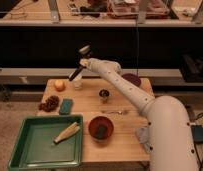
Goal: Place brush in paper cup
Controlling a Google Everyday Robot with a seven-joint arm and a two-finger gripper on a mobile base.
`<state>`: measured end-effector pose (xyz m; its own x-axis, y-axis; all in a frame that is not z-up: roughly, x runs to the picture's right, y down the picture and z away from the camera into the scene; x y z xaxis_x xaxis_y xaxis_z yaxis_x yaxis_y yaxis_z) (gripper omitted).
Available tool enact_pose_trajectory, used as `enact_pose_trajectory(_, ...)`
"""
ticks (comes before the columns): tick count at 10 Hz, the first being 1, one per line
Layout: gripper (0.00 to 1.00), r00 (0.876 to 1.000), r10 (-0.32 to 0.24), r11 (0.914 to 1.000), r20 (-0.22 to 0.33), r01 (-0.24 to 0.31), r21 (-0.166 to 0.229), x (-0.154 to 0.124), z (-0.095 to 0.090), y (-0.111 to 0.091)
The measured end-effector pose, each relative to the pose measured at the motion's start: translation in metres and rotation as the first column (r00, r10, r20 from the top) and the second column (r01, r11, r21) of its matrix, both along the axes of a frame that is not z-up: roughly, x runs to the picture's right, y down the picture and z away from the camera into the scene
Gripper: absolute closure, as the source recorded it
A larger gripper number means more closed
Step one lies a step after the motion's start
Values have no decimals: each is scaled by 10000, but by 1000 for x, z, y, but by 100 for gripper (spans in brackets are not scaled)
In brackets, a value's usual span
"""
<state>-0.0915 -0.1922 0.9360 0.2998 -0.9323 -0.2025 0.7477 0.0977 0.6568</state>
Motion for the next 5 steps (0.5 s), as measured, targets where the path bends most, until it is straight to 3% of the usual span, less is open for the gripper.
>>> enact_pose_trajectory(5, 100, 9996, -283, 9993, -62, 285, 256, 14, 4, 2)
